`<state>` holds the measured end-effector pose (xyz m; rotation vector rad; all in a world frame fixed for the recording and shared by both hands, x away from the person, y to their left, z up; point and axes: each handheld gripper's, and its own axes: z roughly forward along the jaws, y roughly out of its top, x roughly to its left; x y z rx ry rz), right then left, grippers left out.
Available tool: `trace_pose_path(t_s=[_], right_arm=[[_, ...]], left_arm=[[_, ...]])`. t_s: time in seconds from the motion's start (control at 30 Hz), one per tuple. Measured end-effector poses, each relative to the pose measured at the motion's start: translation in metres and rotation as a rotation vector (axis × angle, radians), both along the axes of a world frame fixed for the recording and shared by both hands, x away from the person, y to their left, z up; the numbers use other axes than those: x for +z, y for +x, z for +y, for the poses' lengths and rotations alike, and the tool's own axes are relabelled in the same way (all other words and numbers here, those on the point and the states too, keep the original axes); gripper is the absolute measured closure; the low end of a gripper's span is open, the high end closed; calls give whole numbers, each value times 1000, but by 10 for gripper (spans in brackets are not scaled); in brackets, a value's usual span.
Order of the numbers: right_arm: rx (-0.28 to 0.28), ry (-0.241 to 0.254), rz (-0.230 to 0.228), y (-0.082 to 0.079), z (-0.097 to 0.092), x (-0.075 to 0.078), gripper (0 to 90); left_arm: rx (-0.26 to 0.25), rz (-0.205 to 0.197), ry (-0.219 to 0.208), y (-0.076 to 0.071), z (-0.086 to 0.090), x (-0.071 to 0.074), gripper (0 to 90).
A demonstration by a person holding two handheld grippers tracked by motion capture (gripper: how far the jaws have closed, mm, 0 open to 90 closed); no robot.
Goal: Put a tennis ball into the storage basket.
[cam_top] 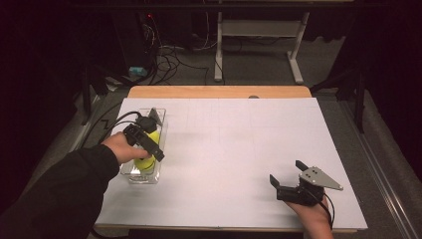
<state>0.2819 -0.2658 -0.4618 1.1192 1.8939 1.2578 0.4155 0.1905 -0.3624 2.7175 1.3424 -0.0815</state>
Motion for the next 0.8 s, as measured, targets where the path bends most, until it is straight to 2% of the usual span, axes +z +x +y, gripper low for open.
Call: trace_pose_path(t_s=[0.27, 0.8], right_arm=[[2, 2, 0, 0, 1, 0, 0], [6, 1, 1, 0, 1, 0, 0]], left_arm=[[-28, -10, -22, 0, -20, 6, 4], [-90, -14, -38, -4, -61, 2, 4]])
